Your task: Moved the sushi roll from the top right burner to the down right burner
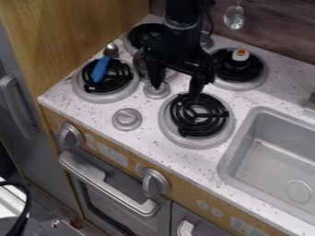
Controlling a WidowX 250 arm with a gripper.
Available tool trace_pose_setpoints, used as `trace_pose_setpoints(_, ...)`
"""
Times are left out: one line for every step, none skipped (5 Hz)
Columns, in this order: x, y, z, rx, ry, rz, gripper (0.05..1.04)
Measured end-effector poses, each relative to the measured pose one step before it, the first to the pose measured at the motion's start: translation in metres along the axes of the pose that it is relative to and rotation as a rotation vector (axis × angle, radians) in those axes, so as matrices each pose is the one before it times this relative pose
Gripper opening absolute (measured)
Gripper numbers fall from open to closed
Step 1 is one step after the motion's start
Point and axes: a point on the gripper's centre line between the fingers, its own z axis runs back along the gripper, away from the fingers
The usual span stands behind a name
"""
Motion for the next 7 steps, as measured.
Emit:
trace_pose_setpoints(-0.00505,-0.00104,-0.01031,0.0021,0.0383,-0.0026,0.995)
trace_pose_setpoints(0.02589,-0.01382,-0.01844,-0.0293,0.0140,-0.0781,0.994)
trace_pose_setpoints(0.04653,-0.00924,-0.02173,-0.0258,-0.0524,-0.0562,0.995)
trace_pose_setpoints(0.04411,-0.01492,-0.02947,-0.0278,-0.0858,-0.0232,0.995)
trace_pose_setpoints(0.04256,-0.01259,-0.02899,-0.0106,-0.0979,0.0234,0.995)
trace_pose_setpoints(0.03955,0.00438,-0.01566,0.0384,-0.0933,0.0440,0.995)
trace_pose_setpoints(0.01974,0.00725,0.00273,0.0460,-0.0615,0.0325,0.995)
